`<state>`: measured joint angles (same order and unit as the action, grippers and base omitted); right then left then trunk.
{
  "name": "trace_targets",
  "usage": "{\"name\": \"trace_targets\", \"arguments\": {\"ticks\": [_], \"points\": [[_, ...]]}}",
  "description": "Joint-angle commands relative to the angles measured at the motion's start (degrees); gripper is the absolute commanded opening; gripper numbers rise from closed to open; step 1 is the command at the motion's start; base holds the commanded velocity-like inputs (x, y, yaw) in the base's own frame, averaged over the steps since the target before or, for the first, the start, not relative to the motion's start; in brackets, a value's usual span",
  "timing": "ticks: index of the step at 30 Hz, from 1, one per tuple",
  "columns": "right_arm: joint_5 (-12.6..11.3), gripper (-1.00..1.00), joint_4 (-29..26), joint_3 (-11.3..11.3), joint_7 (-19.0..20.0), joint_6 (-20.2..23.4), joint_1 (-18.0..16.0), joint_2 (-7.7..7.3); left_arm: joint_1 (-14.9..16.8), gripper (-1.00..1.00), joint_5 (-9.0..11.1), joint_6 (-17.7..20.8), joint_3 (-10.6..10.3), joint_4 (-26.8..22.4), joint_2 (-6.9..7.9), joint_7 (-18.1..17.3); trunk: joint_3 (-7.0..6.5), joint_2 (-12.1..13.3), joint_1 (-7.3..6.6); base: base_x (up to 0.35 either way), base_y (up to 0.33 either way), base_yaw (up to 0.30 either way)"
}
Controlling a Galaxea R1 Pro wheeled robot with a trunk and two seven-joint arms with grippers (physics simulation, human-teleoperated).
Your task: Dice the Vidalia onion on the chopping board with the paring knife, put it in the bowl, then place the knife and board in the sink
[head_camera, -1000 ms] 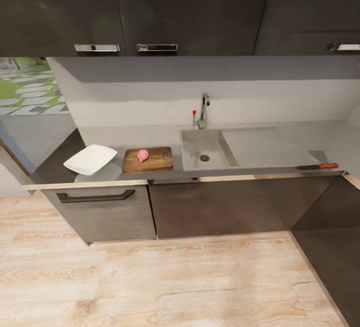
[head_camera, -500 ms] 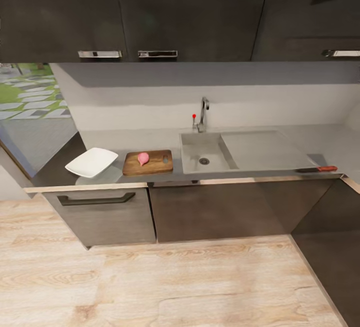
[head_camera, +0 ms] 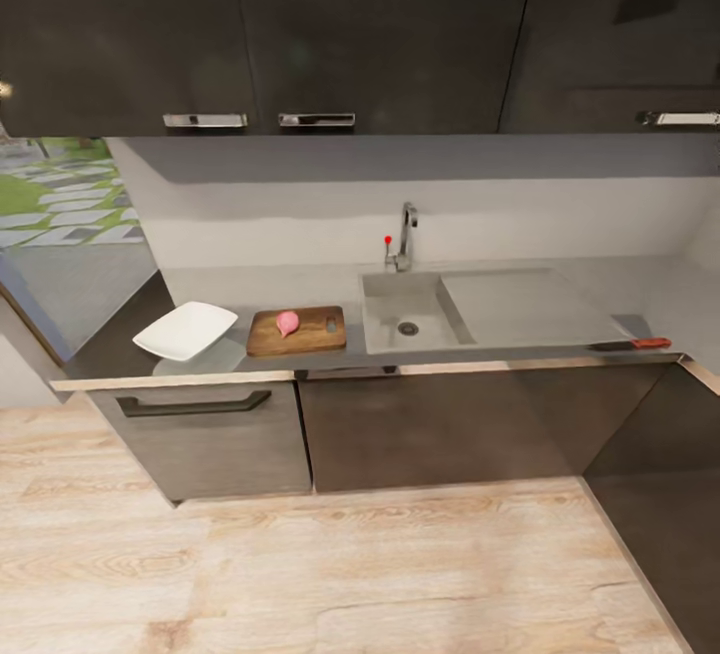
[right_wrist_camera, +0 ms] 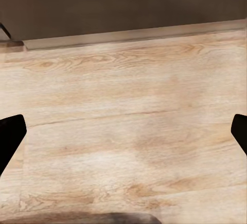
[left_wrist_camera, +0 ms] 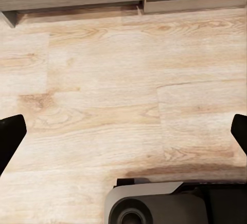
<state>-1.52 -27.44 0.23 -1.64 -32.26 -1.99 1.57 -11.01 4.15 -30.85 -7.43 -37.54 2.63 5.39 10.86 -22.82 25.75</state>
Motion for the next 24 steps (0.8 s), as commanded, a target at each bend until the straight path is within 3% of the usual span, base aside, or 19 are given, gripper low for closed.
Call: {"name": "trace_targets", "arguments": {"ticks": [1,16,24], "points": [[-0.1,1.00,0.0,0.0,-0.1,-0.2,0.0,0.01,0.0,1.00,0.4,-0.1,-0.5,-0.1,0.10,0.5,0.00,-0.1,0.04,0.000,0.000,0.000],[-0.1,1.00,0.0,0.1,-0.1,-0.2,0.0,0.01,0.0,1.00,0.4,-0.1,-0.5,-0.1,0.10,0.5,-1.37,-0.1,0.04,0.000,-0.006,0.000],[-0.1,1.00,0.0,0.1,-0.1,-0.2,0.0,0.01,0.0,1.00,0.4,-0.1,-0.5,-0.1,0.10,0.5,-2.10,-0.1,0.04,0.066,-0.145,0.000]]}}
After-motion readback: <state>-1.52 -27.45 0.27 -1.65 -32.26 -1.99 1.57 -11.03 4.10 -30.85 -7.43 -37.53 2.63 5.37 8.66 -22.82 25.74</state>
